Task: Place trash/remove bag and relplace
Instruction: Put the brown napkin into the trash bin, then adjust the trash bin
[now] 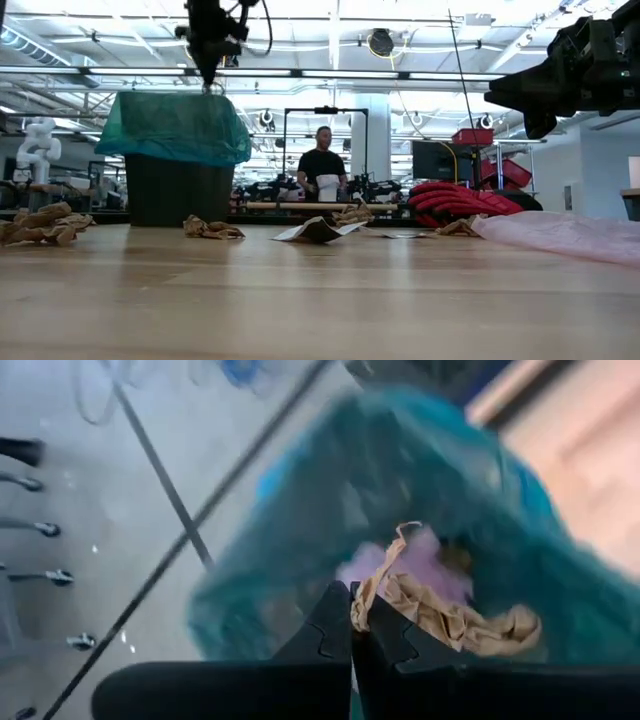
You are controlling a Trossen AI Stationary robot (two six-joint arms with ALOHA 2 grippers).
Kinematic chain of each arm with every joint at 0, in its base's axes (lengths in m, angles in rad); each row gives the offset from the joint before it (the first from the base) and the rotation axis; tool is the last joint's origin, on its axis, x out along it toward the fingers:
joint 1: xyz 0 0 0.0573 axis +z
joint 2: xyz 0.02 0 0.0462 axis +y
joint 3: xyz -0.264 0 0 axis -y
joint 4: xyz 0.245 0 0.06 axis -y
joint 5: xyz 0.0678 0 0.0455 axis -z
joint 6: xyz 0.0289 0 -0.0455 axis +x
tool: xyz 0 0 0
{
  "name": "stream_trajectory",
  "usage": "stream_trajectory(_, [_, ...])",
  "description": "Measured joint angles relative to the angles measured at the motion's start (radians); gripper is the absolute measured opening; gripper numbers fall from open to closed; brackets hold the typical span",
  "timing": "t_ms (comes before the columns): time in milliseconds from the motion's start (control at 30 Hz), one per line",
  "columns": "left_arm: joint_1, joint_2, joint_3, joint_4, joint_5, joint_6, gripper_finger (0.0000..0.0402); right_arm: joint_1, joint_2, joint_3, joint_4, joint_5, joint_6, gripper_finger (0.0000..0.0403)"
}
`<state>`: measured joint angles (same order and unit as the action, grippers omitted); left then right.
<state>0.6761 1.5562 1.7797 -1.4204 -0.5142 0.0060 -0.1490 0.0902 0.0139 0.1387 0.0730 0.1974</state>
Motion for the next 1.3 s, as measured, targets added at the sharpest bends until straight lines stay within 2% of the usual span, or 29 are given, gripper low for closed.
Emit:
stream_trajectory(133, [0.003, 0.000, -0.096, -0.003, 0.019, 0.041, 0.0015, 0.000, 0.000, 0.000, -0.001, 0.000, 0.000, 0.0128])
stream_trajectory(333, [-0.017, 0.000, -0.146, -0.028, 0.070, 0.052, 0.0084, 0.000, 0.001, 0.000, 0.022, -0.012, -0.008, 0.0128])
stream_trajectory(533, [-0.061, -0.041, -0.126, 0.004, -0.010, 0.052, 0.0097, 0.000, 0.068, 0.019, 0.056, -0.028, -0.011, 0.0128])
stream_trajectory(700, [-0.072, -0.107, -0.113, 0.071, -0.012, 0.026, 0.0082, -0.003, 0.232, 0.108, 0.052, -0.019, -0.047, 0.0128])
stream_trajectory(767, [-0.072, -0.132, -0.112, 0.087, 0.023, -0.003, 0.0072, -0.016, 0.320, 0.165, 0.052, -0.019, -0.060, 0.0128])
stream_trajectory(867, [-0.070, -0.133, -0.118, 0.088, 0.103, -0.028, 0.0050, -0.039, 0.471, 0.263, 0.036, -0.019, -0.089, 0.0128])
stream_trajectory(1000, [-0.068, -0.120, -0.192, 0.109, 0.117, -0.023, 0.0010, -0.067, 0.662, 0.401, -0.020, -0.029, -0.168, 0.0128])
stream_trajectory(1067, [-0.066, -0.118, -0.250, 0.141, 0.097, -0.024, 0.0004, -0.086, 0.743, 0.469, -0.040, -0.058, -0.207, 0.0128])
stream_trajectory(1167, [-0.057, -0.116, -0.336, 0.220, 0.014, -0.025, 0.0002, -0.116, 0.847, 0.553, -0.054, -0.119, -0.236, 0.0128])
stream_trajectory(1233, [-0.054, -0.120, -0.373, 0.265, 0.046, -0.021, 0.0002, -0.136, 0.899, 0.600, -0.061, -0.169, -0.250, 0.0128])
stream_trajectory(1300, [-0.053, -0.120, -0.400, 0.328, 0.145, 0.000, 0.0001, -0.161, 0.936, 0.638, -0.077, -0.219, -0.264, 0.0128])
